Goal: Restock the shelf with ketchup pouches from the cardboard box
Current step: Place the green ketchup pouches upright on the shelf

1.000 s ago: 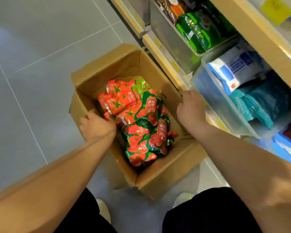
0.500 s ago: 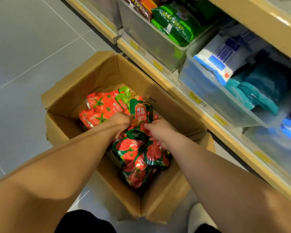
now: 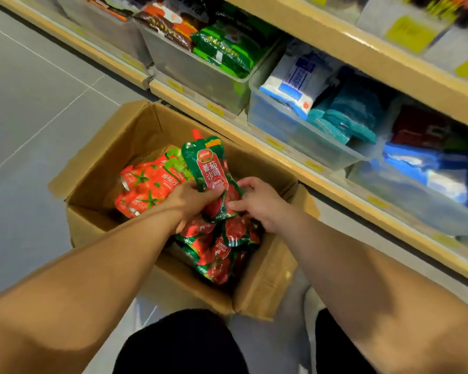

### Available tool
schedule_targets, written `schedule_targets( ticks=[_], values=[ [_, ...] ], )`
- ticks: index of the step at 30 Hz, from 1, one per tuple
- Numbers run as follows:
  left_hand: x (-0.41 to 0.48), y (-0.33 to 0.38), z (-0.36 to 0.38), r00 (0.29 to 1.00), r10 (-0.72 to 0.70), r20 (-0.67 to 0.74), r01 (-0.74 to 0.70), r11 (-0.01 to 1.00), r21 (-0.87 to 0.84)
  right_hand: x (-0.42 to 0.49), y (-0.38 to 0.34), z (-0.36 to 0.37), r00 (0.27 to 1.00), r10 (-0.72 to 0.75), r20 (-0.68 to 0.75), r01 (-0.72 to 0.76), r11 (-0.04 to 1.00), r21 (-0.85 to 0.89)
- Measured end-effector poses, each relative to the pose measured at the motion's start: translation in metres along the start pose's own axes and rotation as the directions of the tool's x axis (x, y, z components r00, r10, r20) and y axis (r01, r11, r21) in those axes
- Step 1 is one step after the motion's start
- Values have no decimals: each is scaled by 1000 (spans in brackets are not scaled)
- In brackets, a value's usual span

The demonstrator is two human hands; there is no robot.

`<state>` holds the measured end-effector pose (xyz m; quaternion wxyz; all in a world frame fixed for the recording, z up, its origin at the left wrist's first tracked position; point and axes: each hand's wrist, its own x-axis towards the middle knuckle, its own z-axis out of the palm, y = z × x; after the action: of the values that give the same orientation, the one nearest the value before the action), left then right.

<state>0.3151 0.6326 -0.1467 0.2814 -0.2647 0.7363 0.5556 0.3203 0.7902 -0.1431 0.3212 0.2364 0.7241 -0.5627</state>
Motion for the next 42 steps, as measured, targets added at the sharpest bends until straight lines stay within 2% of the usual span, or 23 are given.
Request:
schedule_targets(
  ticks=[3,7,8,11,12,15,16,20,24,29,31,34,38,39,42],
  values=[
    [-18,19,7,976,196,96,-189,979,-77,-31,-5,-18,993,-72,-96,75,997,34],
    [-43,50,28,912,405,70,-411,895,173,-76,-9,-49,962,-136,-237,162,983,92],
    [-53,60,35,892,444,84,-452,873,183,-87,-9,-58,948,-155,-277,186,979,87],
    [-79,91,69,801,573,176,-599,773,209,-119,-12,-95,866,-237,-441,250,968,-30],
    [-124,126,141,729,619,292,-677,713,181,-167,6,-161,779,-226,-585,267,964,-17],
    [-140,146,171,664,694,278,-744,651,151,-176,8,-195,710,-278,-647,335,941,-37],
    [-162,159,211,616,722,315,-781,613,122,-199,17,-231,656,-274,-703,338,940,-51],
    [-174,170,226,550,778,302,-832,540,125,-205,18,-245,541,-335,-771,385,914,-127],
    [-184,181,249,525,803,282,-850,510,130,-220,17,-264,437,-372,-819,379,902,-207],
    [-233,208,352,389,863,322,-918,391,62,-267,46,-354,232,-384,-894,430,865,-260],
    [-243,214,383,338,888,310,-938,344,38,-273,55,-381,191,-359,-914,410,875,-258],
    [-255,221,425,270,922,277,-962,271,34,-275,70,-423,163,-300,-940,408,888,-212],
    [-260,229,475,257,936,241,-966,253,46,-279,85,-467,107,-343,-933,363,887,-284],
    [-260,231,484,266,933,241,-964,259,60,-279,89,-477,108,-364,-925,327,892,-313],
    [-259,234,506,270,927,262,-962,250,106,-274,101,-504,170,-325,-930,261,925,-275]
  ],
)
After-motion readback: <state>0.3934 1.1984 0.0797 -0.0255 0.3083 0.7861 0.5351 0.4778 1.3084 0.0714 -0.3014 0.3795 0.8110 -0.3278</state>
